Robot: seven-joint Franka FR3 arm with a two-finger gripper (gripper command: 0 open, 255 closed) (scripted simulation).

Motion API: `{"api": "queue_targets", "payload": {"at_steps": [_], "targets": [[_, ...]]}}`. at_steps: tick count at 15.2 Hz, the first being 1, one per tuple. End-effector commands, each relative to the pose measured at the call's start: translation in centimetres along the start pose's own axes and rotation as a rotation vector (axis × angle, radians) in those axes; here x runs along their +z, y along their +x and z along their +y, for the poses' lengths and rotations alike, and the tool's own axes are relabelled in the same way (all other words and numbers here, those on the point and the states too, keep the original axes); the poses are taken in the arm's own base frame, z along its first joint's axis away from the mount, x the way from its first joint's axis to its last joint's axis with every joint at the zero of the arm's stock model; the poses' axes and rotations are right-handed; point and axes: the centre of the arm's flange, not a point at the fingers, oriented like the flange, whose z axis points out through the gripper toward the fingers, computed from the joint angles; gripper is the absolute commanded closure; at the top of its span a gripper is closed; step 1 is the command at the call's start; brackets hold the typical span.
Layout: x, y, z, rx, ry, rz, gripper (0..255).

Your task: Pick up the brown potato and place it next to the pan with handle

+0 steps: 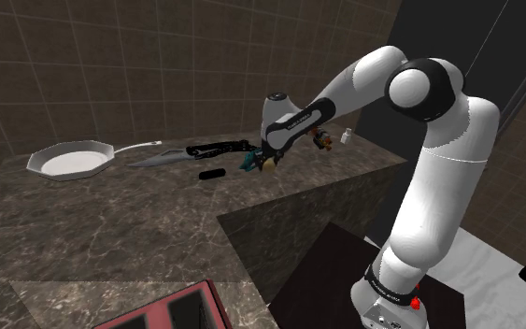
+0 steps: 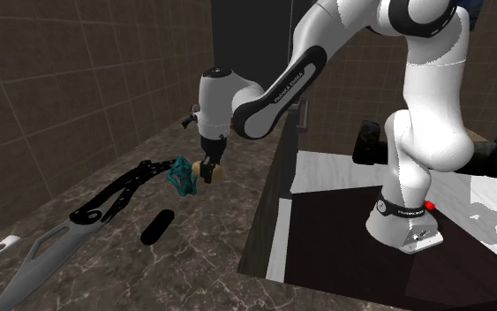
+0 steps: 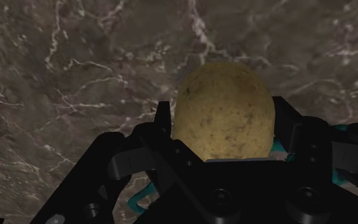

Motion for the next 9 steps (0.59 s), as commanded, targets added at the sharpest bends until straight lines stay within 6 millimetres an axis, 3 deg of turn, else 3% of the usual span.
{"api": "queue_targets", "payload": {"at_steps": [1,9], "targets": [[-0.9,0.2,0.1,0.0,0.0,0.0,255],[-5.0,0.9,0.9,0.0,0.0,0.0,255]]}}
